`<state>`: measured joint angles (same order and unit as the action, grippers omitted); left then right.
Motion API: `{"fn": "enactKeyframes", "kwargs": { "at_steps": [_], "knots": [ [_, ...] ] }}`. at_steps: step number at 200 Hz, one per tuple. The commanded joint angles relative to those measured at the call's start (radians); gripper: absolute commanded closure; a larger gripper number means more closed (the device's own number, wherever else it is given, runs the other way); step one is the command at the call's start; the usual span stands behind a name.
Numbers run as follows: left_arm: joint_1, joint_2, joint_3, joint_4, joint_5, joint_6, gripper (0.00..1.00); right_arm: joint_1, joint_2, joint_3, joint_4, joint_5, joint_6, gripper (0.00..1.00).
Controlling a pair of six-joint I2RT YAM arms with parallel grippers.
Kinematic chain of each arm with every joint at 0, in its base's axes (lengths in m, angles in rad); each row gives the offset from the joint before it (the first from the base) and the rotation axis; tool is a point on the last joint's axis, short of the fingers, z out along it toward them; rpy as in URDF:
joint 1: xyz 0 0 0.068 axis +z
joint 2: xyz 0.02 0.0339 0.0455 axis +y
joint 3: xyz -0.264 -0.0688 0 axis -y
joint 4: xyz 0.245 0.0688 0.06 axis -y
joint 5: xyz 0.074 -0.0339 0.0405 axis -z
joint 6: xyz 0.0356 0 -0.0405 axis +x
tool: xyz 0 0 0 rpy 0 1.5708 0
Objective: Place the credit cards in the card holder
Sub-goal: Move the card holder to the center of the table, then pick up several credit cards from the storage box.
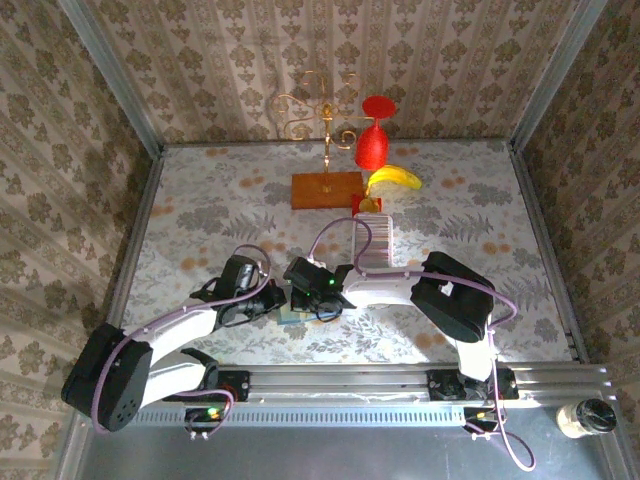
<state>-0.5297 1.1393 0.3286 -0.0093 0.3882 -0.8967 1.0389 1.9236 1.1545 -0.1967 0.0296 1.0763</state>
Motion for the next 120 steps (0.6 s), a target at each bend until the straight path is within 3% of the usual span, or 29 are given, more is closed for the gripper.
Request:
{"fn": "enactKeyframes", "kwargs": {
  "at_steps": [1, 35, 84, 99, 120],
  "knots": [
    [-0.003, -0.011, -0.033, -0.010, -0.031, 0.016, 0.98, 0.004, -0.030, -0.008, 0.003, -0.014, -0.005, 0.95],
    [-0.004, -0.019, -0.057, -0.028, -0.058, 0.029, 0.98, -0.011, -0.119, -0.020, 0.038, 0.003, -0.072, 0.87],
    [-0.004, -0.029, -0.060, -0.032, -0.062, 0.048, 0.98, -0.126, -0.351, -0.011, -0.054, -0.036, -0.335, 0.61],
    [-0.006, -0.032, -0.060, -0.028, -0.058, 0.050, 0.98, -0.184, -0.447, -0.018, -0.079, -0.073, -0.463, 0.58],
    [-0.006, -0.035, -0.062, -0.024, -0.057, 0.056, 0.98, -0.228, -0.585, -0.016, -0.144, -0.016, -0.737, 0.52]
  ]
}}
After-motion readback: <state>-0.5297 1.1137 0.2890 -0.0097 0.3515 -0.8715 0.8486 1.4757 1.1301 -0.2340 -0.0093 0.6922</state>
